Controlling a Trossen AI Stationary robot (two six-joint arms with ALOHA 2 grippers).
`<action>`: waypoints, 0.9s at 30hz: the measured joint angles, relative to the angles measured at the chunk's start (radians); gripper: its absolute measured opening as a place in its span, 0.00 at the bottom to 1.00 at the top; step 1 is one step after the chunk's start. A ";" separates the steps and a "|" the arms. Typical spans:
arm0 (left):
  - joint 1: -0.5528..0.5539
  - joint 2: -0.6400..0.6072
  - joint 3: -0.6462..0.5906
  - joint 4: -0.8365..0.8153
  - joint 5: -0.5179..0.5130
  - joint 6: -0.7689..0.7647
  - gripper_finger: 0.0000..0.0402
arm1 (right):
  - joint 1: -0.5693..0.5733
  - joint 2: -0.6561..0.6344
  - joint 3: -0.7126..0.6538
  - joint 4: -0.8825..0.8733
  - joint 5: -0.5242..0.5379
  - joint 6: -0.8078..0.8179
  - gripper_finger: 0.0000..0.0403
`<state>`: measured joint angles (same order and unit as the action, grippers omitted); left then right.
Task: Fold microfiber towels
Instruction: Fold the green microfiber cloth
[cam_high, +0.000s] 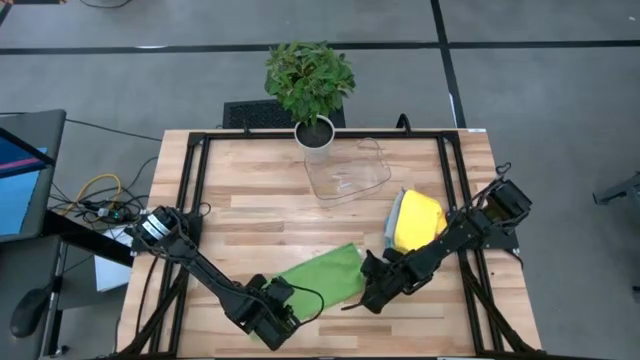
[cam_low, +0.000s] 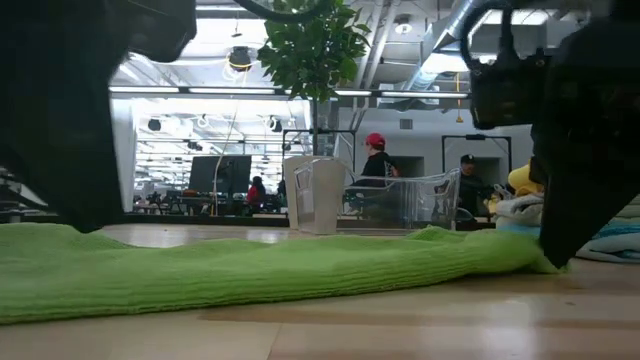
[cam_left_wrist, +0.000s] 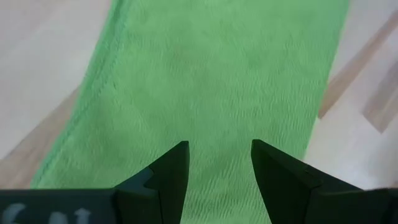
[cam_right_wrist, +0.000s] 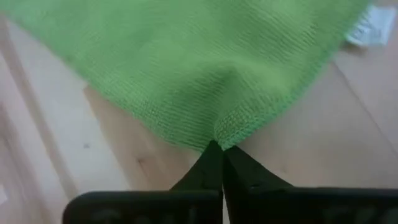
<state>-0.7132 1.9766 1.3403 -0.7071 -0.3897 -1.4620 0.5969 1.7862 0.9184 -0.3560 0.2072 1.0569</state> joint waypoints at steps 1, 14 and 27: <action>0.003 0.000 0.000 0.000 0.000 0.000 0.41 | -0.003 0.003 0.018 -0.015 -0.006 -0.017 0.05; 0.007 0.000 0.001 0.007 -0.021 0.018 0.41 | -0.050 0.005 0.264 -0.005 0.006 -0.268 0.02; 0.011 0.000 0.001 0.007 -0.048 0.021 0.41 | -0.058 0.160 0.317 0.215 -0.087 -0.330 0.04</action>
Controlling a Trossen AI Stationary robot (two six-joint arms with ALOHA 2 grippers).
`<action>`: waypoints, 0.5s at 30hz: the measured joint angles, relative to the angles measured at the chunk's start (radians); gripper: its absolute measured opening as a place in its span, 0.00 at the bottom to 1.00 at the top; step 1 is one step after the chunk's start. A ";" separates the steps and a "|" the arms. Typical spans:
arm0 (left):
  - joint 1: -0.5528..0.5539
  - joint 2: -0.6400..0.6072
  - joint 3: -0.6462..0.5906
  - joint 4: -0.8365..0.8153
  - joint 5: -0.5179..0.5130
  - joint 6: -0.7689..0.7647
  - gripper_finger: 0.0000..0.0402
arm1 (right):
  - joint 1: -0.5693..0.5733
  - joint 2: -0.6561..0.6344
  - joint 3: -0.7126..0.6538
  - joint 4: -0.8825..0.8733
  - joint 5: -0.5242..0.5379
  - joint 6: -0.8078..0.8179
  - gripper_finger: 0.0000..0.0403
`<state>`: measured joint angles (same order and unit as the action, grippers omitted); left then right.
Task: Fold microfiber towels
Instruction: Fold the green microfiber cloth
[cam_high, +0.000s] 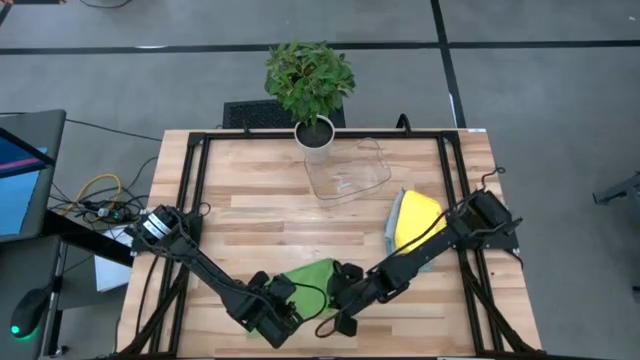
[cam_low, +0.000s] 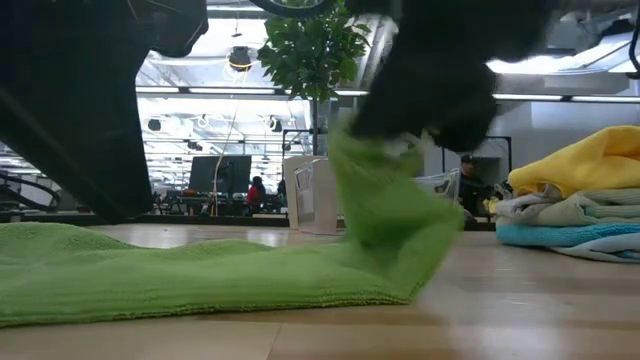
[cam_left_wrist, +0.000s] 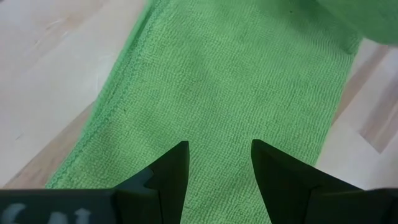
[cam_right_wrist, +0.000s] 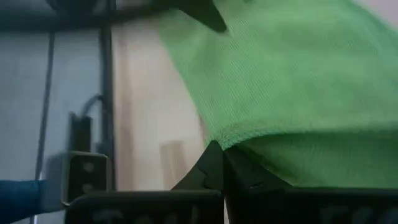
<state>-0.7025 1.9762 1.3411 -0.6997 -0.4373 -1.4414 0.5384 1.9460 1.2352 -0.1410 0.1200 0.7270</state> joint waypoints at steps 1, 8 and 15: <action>0.001 0.000 0.000 0.001 0.000 0.000 0.41 | -0.002 0.008 0.015 0.001 -0.004 -0.010 0.04; 0.006 0.000 0.000 -0.004 0.003 0.005 0.41 | -0.028 0.086 0.122 0.004 -0.067 -0.100 0.04; 0.013 0.000 0.000 -0.008 -0.021 -0.007 0.41 | -0.030 0.136 0.170 0.021 -0.108 -0.114 0.04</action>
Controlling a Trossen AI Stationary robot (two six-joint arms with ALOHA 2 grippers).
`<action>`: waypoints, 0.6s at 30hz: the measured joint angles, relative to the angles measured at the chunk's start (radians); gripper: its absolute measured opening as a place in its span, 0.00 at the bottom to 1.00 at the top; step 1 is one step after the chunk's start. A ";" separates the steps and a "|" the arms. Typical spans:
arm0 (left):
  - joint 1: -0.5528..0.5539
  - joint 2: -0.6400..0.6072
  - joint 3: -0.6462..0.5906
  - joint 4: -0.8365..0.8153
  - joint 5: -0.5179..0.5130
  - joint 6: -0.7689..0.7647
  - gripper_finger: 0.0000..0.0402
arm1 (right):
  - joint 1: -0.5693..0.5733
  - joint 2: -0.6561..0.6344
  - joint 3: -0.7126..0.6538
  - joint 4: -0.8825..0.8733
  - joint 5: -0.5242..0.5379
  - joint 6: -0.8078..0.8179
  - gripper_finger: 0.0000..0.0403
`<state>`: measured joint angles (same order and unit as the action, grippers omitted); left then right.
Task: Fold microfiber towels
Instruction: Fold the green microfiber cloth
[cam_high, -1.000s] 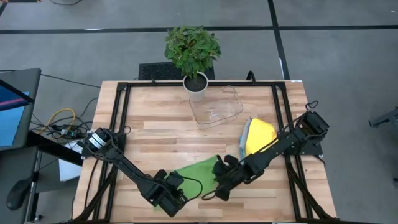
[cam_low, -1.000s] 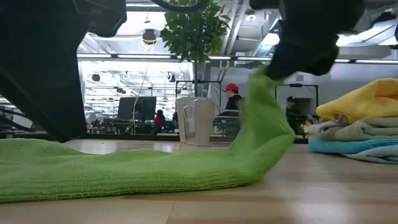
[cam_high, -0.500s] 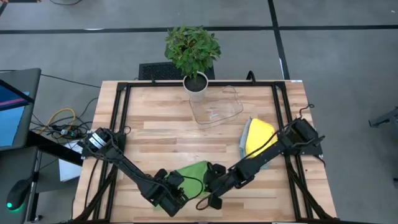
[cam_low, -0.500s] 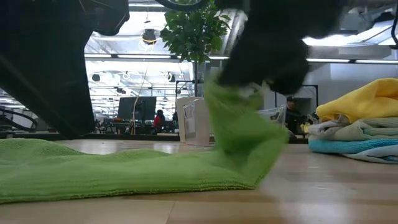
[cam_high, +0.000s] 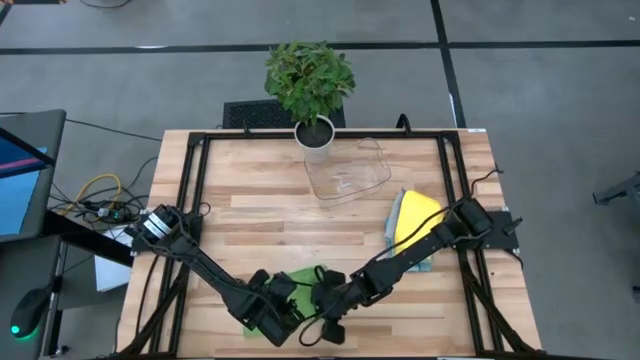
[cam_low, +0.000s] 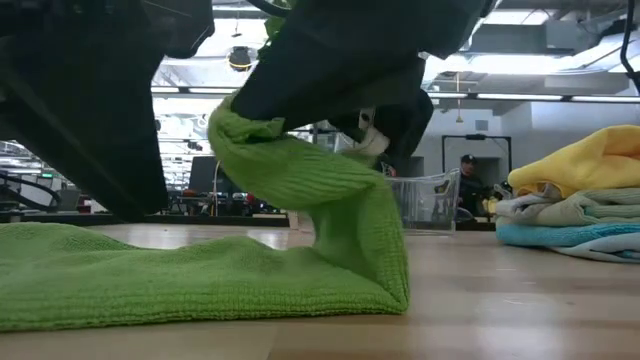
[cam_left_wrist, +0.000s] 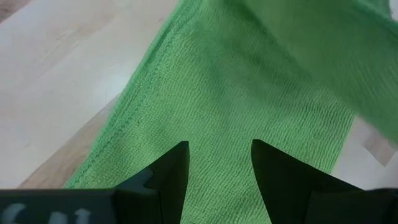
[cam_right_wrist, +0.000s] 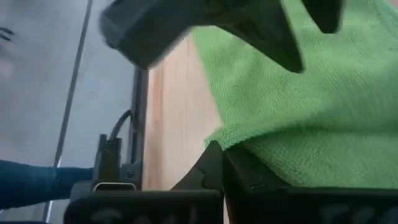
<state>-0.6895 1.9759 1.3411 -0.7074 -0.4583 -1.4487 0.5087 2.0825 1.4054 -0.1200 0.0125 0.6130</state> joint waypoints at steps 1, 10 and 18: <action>0.000 0.000 0.000 0.001 0.000 0.000 0.41 | 0.000 0.002 0.006 0.016 -0.005 -0.002 0.04; 0.000 0.000 0.000 0.000 0.000 -0.008 0.41 | -0.009 0.003 0.006 0.057 0.019 -0.014 0.06; 0.000 0.000 0.000 0.004 -0.001 -0.015 0.41 | -0.011 0.038 0.009 0.086 0.010 -0.007 0.13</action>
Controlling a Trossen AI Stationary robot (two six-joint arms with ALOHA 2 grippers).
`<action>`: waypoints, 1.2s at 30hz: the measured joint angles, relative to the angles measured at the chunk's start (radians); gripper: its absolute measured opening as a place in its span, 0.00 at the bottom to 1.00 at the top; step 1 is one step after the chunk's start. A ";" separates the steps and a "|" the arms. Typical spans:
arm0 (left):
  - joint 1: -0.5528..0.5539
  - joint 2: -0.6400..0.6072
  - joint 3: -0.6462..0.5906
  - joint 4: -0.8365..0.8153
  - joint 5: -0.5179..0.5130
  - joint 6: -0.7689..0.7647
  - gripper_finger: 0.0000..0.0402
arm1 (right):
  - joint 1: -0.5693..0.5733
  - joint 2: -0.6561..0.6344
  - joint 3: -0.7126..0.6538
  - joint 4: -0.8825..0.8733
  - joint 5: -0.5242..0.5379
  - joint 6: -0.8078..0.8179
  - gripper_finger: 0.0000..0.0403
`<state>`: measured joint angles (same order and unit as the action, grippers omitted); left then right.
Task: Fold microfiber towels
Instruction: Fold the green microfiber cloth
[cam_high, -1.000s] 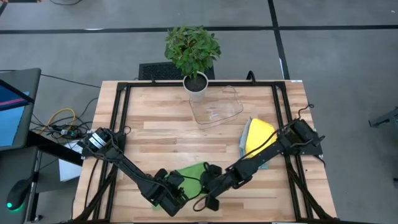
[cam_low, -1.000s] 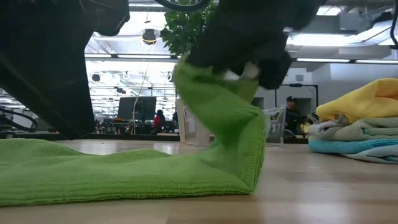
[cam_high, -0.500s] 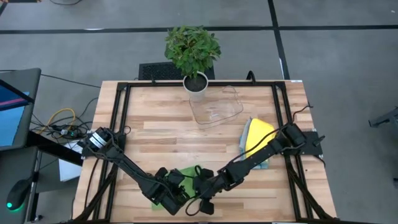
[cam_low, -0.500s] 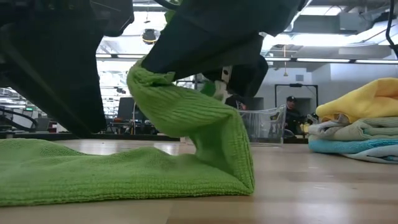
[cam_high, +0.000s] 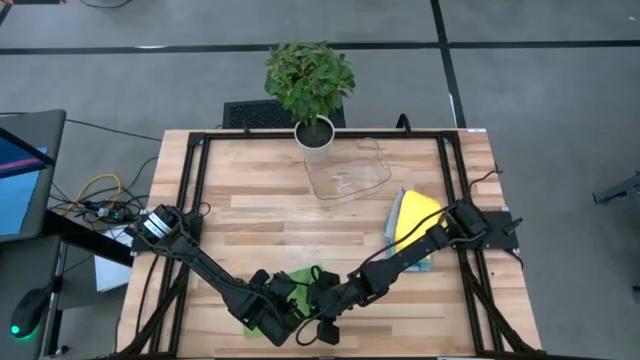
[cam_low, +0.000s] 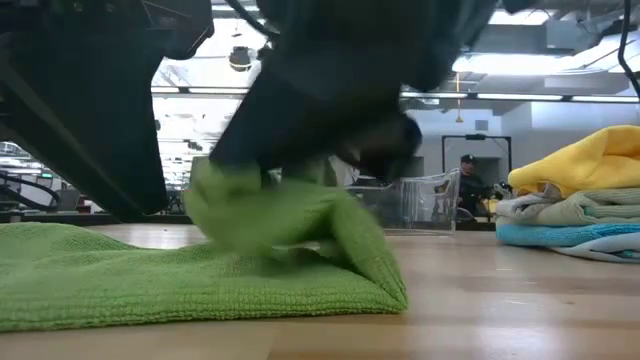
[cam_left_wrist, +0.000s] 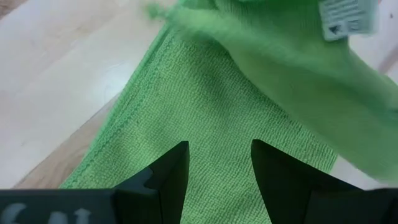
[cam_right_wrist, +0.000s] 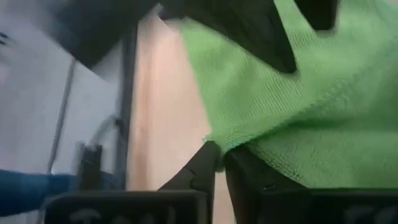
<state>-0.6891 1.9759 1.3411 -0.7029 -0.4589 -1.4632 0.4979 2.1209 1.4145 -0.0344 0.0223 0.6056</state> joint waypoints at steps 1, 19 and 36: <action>0.000 0.000 0.000 0.001 0.003 0.000 0.41 | -0.001 0.005 -0.004 -0.015 0.000 0.000 0.15; -0.003 -0.107 0.000 -0.085 0.013 -0.066 0.41 | -0.045 0.006 0.059 -0.091 -0.078 -0.071 0.49; -0.071 -0.201 0.000 -0.160 -0.248 -0.234 0.41 | -0.019 -0.022 0.067 -0.279 0.127 -0.249 0.37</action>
<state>-0.7599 1.7752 1.3407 -0.8626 -0.7073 -1.6970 0.4790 2.0993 1.4812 -0.3136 0.1497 0.3570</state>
